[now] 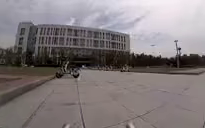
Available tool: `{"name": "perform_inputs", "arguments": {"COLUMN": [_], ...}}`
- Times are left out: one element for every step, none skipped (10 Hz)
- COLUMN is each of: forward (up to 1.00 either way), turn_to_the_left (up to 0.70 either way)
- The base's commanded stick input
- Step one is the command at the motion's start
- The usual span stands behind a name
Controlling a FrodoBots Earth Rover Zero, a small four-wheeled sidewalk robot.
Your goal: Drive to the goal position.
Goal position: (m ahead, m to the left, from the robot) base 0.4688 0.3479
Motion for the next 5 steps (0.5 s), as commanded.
{"name": "perform_inputs", "arguments": {"forward": [0.45,0.45,0.45,0.45,0.45], "turn_to_the_left": [0.27,0.27,0.27,0.27,0.27]}}
